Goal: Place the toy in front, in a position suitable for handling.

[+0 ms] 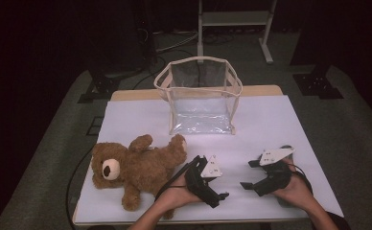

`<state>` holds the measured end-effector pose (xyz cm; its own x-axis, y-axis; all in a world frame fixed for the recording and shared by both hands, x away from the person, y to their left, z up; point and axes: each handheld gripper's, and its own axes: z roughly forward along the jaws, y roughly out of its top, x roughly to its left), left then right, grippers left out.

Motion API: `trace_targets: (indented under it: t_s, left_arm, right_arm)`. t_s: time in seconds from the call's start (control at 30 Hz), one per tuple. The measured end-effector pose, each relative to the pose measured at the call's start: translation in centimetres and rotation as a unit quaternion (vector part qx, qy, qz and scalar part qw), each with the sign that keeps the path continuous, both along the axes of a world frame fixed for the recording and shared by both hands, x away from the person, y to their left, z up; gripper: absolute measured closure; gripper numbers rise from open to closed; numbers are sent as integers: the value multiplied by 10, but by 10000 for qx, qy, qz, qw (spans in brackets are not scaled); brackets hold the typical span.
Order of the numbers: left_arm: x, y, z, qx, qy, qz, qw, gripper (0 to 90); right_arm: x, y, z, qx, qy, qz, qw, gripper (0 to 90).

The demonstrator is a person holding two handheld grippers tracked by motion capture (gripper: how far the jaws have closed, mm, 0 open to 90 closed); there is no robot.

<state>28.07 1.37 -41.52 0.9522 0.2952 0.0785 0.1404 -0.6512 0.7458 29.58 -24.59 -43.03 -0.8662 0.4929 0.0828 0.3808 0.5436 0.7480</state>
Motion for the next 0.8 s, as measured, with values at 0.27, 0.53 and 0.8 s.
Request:
trace_targets:
  t_s: [0.27, 0.53, 0.8]
  left_arm:
    - [-1, 1, 3, 25, -60, -30, 10000, 5]
    - [-3, 8, 18, -67, -187, -157, 9997, 5]
    - [-5, 19, 33, -86, -342, -301, 9989, 5]
  right_arm:
    - [1, 0, 0, 3, 2, 15, 10000, 135]
    - [1, 1, -1, -13, 27, 68, 10000, 135]
    - [-1, 5, 0, -32, 16, 109, 9999, 135]
